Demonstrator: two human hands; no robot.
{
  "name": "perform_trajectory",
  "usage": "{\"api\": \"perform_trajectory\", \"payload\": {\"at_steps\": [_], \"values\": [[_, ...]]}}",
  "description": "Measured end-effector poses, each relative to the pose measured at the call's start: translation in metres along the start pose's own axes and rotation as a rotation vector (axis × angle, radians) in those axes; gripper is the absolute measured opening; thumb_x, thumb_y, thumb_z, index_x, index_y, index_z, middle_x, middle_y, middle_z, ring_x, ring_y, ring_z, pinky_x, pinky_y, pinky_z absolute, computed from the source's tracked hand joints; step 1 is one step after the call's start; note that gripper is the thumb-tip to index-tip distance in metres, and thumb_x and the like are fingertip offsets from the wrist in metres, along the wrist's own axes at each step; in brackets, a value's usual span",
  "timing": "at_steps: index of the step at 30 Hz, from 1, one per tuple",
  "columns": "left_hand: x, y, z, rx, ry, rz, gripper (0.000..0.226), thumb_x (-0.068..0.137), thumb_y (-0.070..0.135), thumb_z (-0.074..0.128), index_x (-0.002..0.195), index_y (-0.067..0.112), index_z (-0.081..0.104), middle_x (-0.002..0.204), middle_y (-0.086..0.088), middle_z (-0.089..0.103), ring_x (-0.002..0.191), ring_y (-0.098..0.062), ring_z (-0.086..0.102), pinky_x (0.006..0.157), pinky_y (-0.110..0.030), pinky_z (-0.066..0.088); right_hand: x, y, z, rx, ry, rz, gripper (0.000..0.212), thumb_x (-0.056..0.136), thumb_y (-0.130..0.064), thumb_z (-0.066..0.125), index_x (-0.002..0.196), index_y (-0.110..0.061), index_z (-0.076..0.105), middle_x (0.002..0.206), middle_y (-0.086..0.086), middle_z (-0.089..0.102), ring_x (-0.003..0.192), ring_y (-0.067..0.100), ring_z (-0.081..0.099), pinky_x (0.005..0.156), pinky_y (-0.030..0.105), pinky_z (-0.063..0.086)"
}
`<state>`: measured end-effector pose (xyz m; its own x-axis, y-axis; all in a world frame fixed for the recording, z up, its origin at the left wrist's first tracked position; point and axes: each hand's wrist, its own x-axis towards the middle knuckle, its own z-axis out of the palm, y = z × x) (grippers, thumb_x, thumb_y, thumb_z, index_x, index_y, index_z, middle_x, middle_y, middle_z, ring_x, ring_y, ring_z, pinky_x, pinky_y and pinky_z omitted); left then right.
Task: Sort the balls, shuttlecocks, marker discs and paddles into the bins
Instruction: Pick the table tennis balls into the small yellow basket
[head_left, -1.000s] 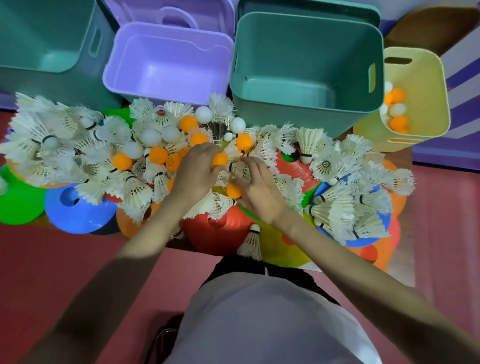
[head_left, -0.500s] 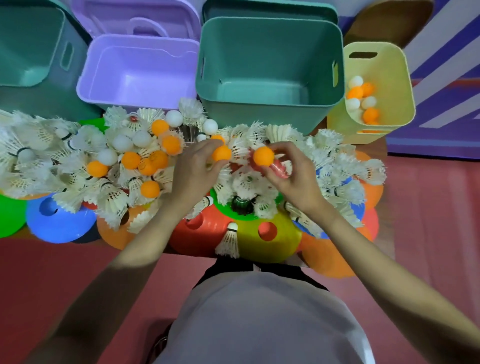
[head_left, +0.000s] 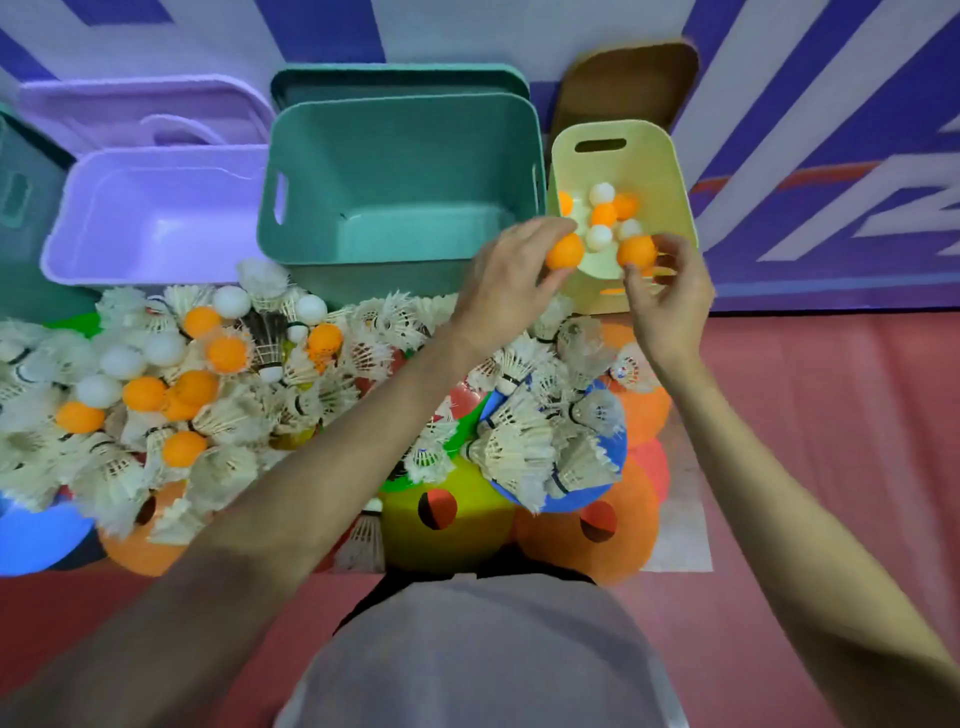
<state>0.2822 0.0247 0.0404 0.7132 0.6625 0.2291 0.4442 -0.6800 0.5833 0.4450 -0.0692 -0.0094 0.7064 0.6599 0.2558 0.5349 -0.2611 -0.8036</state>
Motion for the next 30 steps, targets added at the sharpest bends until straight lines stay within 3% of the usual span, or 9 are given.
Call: {"api": "perform_trajectory", "payload": {"at_steps": [7,10,16,22,30], "values": [[0.065,0.005,0.032,0.120,-0.133,-0.024,0.051,0.091,0.022,0.064,0.138,0.012,0.048,0.138,-0.006,0.054,0.124,-0.026,0.051,0.097,-0.037,0.041,0.041,0.018,-0.004,-0.104,-0.056,0.061,0.047,0.087,-0.027,0.062,0.127,-0.004,0.055,0.123,0.012,0.061,0.112,0.027,0.058,0.094,0.037,0.046],[0.058,-0.003,0.028,0.100,-0.066,-0.018,0.044,0.092,0.019,0.060,0.135,0.011,0.052,0.135,-0.007,0.056,0.123,-0.026,0.051,0.098,-0.037,0.041,0.029,0.014,-0.001,-0.116,-0.108,-0.002,0.042,0.089,-0.023,0.060,0.126,-0.003,0.055,0.122,0.013,0.060,0.110,0.028,0.057,0.091,0.036,0.045],[-0.009,-0.025,-0.009,0.080,0.085,0.031,0.037,0.092,0.009,0.053,0.129,0.006,0.056,0.126,-0.008,0.059,0.116,-0.023,0.055,0.099,-0.036,0.045,-0.019,-0.013,0.015,-0.104,-0.255,-0.126,0.033,0.088,-0.014,0.056,0.118,-0.001,0.057,0.112,0.016,0.059,0.100,0.032,0.058,0.084,0.046,0.049],[-0.103,-0.060,-0.053,0.083,0.163,-0.168,0.036,0.095,0.013,0.054,0.130,0.009,0.055,0.125,-0.006,0.060,0.115,-0.019,0.055,0.101,-0.036,0.045,-0.082,-0.061,0.051,-0.094,-0.453,-0.271,0.031,0.088,-0.014,0.054,0.117,-0.003,0.057,0.112,0.014,0.058,0.105,0.030,0.054,0.087,0.039,0.045],[-0.189,-0.145,-0.116,0.211,0.144,-0.297,0.030,0.092,0.011,0.059,0.121,0.006,0.061,0.116,-0.013,0.062,0.107,-0.029,0.058,0.086,-0.037,0.047,-0.138,-0.128,0.118,-0.137,-0.646,-0.377,0.035,0.089,-0.012,0.058,0.123,-0.001,0.054,0.115,0.018,0.058,0.109,0.032,0.053,0.093,0.041,0.045]]}}
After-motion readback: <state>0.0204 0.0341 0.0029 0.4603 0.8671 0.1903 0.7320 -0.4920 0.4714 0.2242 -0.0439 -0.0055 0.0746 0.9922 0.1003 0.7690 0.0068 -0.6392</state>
